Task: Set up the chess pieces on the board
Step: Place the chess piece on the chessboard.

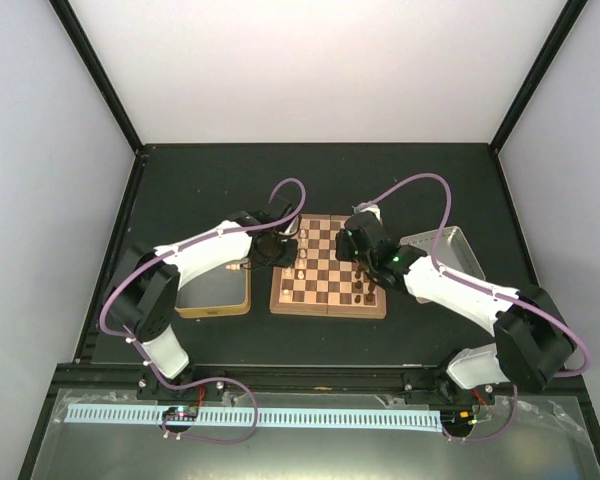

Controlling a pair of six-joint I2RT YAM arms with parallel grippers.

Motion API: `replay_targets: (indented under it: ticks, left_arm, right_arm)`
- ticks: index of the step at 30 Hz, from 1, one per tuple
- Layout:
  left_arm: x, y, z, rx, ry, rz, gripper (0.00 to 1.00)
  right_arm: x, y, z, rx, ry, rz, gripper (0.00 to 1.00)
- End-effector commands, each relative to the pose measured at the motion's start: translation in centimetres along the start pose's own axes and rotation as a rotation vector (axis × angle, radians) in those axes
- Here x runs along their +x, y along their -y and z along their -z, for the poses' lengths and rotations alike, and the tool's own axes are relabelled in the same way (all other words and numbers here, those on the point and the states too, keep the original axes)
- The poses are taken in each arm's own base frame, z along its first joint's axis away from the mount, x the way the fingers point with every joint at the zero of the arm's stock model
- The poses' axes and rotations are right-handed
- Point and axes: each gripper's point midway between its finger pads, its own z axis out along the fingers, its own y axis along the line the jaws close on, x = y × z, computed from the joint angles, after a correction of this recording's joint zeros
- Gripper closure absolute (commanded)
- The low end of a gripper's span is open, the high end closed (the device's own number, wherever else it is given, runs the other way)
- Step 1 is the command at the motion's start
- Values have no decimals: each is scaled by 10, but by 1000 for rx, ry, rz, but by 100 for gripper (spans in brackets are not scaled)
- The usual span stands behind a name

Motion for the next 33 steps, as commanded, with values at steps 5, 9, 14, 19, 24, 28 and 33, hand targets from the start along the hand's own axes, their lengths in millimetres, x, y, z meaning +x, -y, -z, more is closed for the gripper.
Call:
replay_targets:
  ticks: [5, 9, 14, 19, 24, 28, 33]
  left_arm:
    - [-17, 7, -1, -21, 34, 2, 95]
    - [-16, 6, -2, -32, 26, -1, 94]
    - [-14, 6, -5, -36, 15, -3, 90]
    - [-14, 8, -6, -29, 12, -4, 86]
    - [-16, 10, -3, -22, 15, -8, 82]
    - [-16, 11, -2, -19, 14, -7, 79]
    - [-15, 9, -2, -23, 12, -6, 78]
  right_arm:
    - [-15, 7, 9, 10, 73, -42, 58]
    - [-19, 14, 16, 23, 96, -55, 58]
    - [-25, 27, 26, 60, 145, -87, 57]
    - [-33, 49, 42, 124, 219, -147, 56]
    - [-42, 74, 62, 183, 304, -216, 55]
    - [-43, 85, 71, 201, 334, -247, 54]
    - [-42, 87, 71, 202, 329, -254, 54]
